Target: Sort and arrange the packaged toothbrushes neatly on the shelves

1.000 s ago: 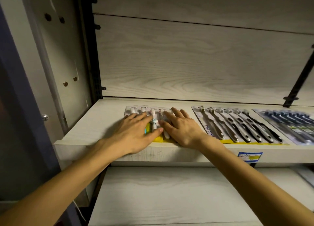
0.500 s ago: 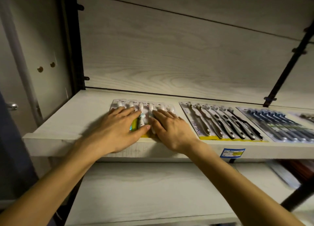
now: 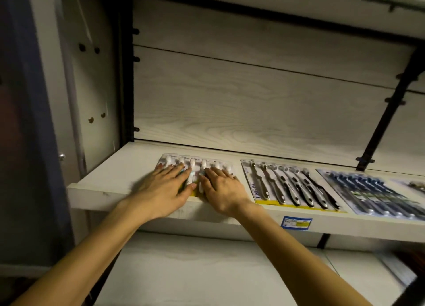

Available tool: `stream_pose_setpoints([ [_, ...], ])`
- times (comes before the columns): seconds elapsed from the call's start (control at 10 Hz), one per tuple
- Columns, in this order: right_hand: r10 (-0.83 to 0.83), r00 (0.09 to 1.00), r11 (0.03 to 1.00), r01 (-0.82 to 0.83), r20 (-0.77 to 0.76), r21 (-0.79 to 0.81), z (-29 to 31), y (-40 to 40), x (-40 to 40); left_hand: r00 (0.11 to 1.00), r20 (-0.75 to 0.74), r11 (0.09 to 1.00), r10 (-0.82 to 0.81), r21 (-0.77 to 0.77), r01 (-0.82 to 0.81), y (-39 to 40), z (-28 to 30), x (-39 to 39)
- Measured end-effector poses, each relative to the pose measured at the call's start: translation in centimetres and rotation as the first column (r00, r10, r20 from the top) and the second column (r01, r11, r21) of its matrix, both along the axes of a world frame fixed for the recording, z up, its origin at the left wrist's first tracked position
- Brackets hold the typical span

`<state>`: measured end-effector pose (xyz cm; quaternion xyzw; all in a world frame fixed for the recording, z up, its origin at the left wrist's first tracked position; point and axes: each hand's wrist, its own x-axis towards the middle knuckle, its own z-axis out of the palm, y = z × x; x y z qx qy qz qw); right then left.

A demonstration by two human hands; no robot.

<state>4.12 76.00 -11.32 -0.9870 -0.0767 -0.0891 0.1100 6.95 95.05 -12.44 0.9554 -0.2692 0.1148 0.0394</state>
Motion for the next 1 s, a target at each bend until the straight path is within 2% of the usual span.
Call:
stream_pose_setpoints([
  [0.3, -0.004, 1.000, 1.000, 0.003, -0.007, -0.013, -0.2, -0.1, -0.5, 0.996, -0.052, 0.992, 0.076, -0.096, -0.081, -0.6, 0.8, -1.8],
  [0.5, 0.043, 0.998, 0.996, -0.040, 0.035, -0.078, -0.8, -0.5, -2.0, 0.987, -0.080, 0.988, 0.137, -0.065, -0.142, -1.3, 1.2, -3.6],
  [0.6, 0.060, 0.994, 0.993, -0.050, 0.091, -0.103, -1.0, -0.6, -3.3, 0.989, -0.045, 0.988, 0.138, -0.056, -0.141, -1.4, 1.1, -4.9],
  [0.8, 0.144, 0.987, 0.988, -0.138, 0.072, -0.075, -1.1, -1.9, -5.7, 0.988, -0.081, 0.988, 0.132, -0.069, -0.138, -1.8, 0.6, -7.8],
  [0.9, 0.205, 0.965, 0.979, -0.203, 0.161, -0.027, -0.7, -4.0, -7.8, 0.990, -0.065, 0.989, 0.126, -0.071, -0.130, -2.8, 0.6, -8.4],
  [1.0, 0.146, 0.943, 0.989, -0.131, 0.299, -0.069, 0.6, -6.6, -9.5, 0.993, -0.084, 0.996, 0.079, -0.045, -0.083, -4.4, 1.2, -8.3],
])
